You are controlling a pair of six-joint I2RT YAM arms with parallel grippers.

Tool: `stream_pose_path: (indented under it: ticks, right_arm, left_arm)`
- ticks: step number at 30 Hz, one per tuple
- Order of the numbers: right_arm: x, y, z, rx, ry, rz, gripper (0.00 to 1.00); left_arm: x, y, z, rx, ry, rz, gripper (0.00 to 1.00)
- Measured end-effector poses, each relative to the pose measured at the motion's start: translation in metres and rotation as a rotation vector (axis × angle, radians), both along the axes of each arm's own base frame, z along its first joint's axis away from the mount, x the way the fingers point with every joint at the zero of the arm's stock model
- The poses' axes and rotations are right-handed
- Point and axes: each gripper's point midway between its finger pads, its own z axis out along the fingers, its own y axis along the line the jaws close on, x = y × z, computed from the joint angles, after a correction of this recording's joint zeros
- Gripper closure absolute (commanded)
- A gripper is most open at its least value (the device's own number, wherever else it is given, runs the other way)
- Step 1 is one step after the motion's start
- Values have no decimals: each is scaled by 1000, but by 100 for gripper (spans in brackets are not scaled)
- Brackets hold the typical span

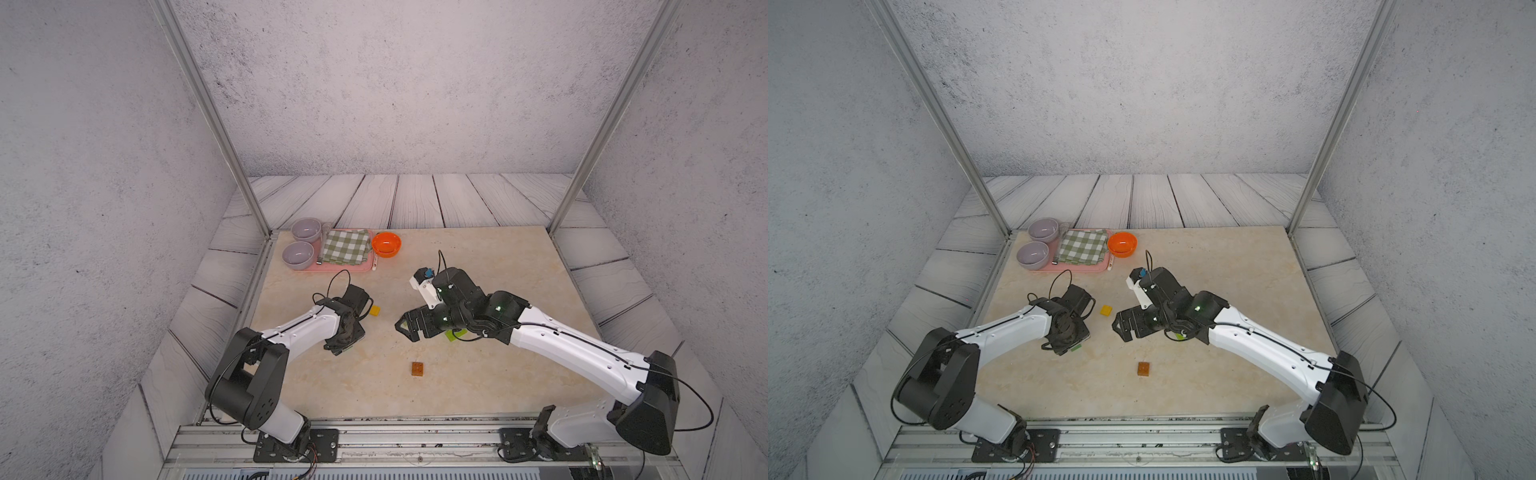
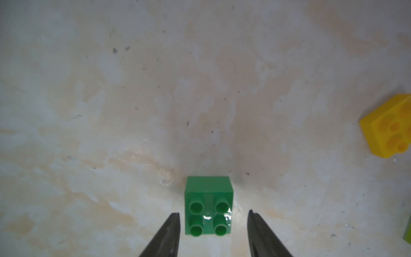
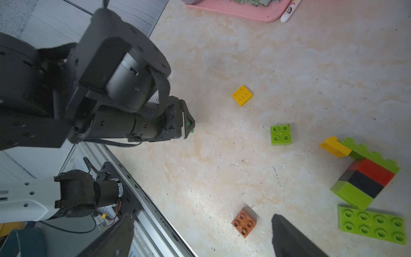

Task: Assemble the letter r with lego
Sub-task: Pick up the lego brick from the center of the board.

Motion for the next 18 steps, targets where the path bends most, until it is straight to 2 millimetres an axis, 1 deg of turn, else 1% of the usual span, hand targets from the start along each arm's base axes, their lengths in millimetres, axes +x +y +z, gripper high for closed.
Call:
stream_pose_path:
  ticks: [4,6,12,13,15,18]
  right_arm:
    - [0,-1,-1,-3,1,-1,0]
    - [0,-1,-1,-3,2,-2,0]
    - [0,-1,-1,-6,4,-2,0]
    - [0,-1,-1,-6,4,-2,0]
    - [-1,-2,-2,-9,6,-2,0]
    - [-1,-2,-2,-10,7,-2,0]
  left_arm:
    - [1,1,-1,-7,7,6,51]
    - [1,2,-2,-10,8,6,54]
    - [2,1,-7,-15,23,-1,55]
    - [2,1,-8,-17,23,0,56]
    - [2,0,-9,-22,24,-4,62]
    - [3,-1,-9,-27,22,-7,65]
